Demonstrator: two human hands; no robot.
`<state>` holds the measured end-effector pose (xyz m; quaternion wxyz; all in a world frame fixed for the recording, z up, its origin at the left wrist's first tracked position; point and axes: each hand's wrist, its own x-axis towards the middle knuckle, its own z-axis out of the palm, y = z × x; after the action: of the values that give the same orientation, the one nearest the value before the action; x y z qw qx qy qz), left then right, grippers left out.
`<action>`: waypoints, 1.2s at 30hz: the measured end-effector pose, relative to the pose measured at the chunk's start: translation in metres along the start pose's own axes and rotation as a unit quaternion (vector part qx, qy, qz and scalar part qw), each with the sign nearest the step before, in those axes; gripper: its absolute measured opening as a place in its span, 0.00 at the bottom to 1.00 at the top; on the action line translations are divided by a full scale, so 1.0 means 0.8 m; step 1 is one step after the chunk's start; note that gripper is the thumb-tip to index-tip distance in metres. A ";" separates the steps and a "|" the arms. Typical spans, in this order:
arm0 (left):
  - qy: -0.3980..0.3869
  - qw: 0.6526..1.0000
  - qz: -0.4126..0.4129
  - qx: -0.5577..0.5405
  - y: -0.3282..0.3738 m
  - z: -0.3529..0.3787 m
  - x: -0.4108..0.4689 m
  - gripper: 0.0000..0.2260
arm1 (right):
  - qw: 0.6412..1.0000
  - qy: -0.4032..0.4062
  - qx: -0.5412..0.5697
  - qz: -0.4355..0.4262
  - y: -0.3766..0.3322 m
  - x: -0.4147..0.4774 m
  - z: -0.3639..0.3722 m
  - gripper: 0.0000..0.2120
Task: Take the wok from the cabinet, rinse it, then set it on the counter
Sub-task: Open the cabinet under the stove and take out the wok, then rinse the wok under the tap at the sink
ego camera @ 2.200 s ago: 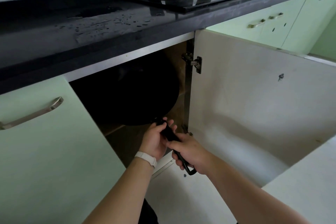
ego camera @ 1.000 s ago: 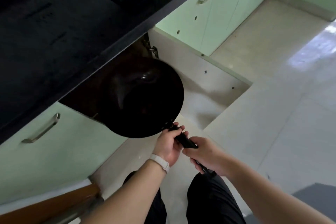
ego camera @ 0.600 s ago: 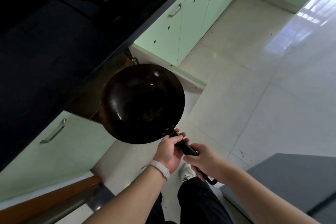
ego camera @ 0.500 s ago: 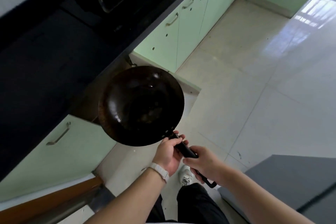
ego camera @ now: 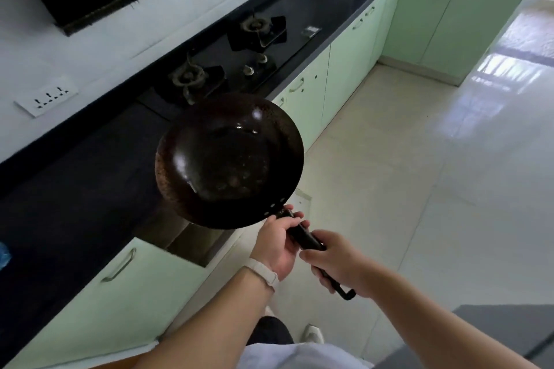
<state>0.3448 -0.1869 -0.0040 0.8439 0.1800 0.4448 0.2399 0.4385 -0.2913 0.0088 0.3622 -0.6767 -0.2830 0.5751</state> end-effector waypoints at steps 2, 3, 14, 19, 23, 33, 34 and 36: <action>-0.008 1.000 0.002 0.009 0.013 0.014 0.010 0.10 | 1.000 0.007 0.012 -0.013 -0.014 0.006 -0.007 0.02; -0.014 1.000 0.003 0.014 0.019 0.021 0.016 0.10 | 1.000 0.011 0.018 -0.017 -0.020 0.010 -0.012 0.03; -0.099 0.991 -0.030 0.081 0.061 0.126 0.113 0.10 | 0.992 0.108 0.062 0.001 -0.079 0.062 -0.099 0.01; -0.155 0.981 -0.061 0.095 0.075 0.188 0.158 0.10 | 0.983 0.167 0.080 -0.012 -0.103 0.084 -0.143 0.02; -0.188 0.972 -0.079 0.114 0.064 0.241 0.183 0.11 | 0.974 0.196 0.105 -0.032 -0.107 0.082 -0.187 0.03; -0.213 0.964 -0.056 0.146 -0.001 0.407 0.246 0.12 | 0.961 0.207 0.168 -0.076 -0.084 0.093 -0.368 0.05; -0.212 0.965 -0.049 0.148 -0.009 0.428 0.250 0.12 | 0.961 0.201 0.169 -0.083 -0.082 0.092 -0.392 0.05; -0.210 0.966 -0.042 0.147 -0.027 0.471 0.254 0.12 | 0.963 0.188 0.168 -0.093 -0.080 0.085 -0.441 0.02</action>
<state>0.7647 -0.1238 0.0534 0.8919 0.3297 0.2955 0.0927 0.8001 -0.2579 0.0492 0.5694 -0.6729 -0.1703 0.4405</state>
